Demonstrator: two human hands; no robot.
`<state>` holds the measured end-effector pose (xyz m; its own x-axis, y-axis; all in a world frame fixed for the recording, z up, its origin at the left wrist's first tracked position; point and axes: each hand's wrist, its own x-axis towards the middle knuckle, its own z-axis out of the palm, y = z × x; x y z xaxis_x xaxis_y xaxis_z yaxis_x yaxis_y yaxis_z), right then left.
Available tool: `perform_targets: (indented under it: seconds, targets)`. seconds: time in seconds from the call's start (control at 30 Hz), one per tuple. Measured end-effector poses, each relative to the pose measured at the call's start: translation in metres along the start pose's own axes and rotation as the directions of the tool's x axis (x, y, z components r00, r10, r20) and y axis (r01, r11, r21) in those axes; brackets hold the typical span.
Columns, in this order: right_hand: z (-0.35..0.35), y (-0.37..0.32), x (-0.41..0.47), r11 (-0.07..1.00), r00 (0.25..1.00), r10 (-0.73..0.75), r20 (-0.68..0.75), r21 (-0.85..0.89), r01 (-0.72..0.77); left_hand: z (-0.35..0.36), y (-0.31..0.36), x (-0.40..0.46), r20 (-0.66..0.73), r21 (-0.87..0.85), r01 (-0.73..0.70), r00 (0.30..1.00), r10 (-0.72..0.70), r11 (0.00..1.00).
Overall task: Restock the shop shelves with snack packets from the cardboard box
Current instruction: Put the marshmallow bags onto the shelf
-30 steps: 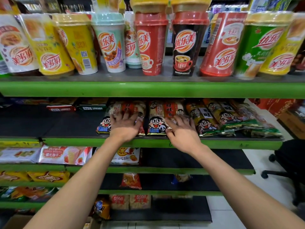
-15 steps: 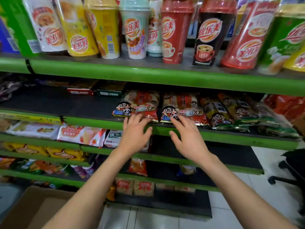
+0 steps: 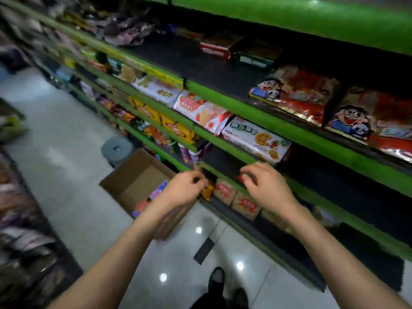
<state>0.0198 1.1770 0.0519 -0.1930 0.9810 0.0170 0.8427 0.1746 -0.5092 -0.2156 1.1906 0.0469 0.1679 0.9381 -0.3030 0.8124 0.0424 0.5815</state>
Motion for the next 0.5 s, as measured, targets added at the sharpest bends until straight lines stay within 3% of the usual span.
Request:
perform_targets:
  seconds: [0.23, 0.37, 0.5]
  targets:
    - [0.086, -0.058, 0.032, 0.988, 0.964, -0.105, 0.244, 0.137, 0.073, -0.014, -0.117, -0.046, -0.049, -0.147, 0.322, 0.942, -0.332, 0.935]
    - [0.133, -0.092, 0.062, 0.989, 0.918, -0.128, 0.376, 0.114, 0.091, -0.021, -0.186, -0.054, -0.052, -0.282, 0.400, 0.901, -0.431, 0.872]
    - [0.193, -0.126, 0.111, 0.992, 0.880, -0.112, 0.462, 0.098, 0.075, -0.034, -0.268, -0.041, 0.018, -0.490, 0.485, 0.837, -0.547, 0.725]
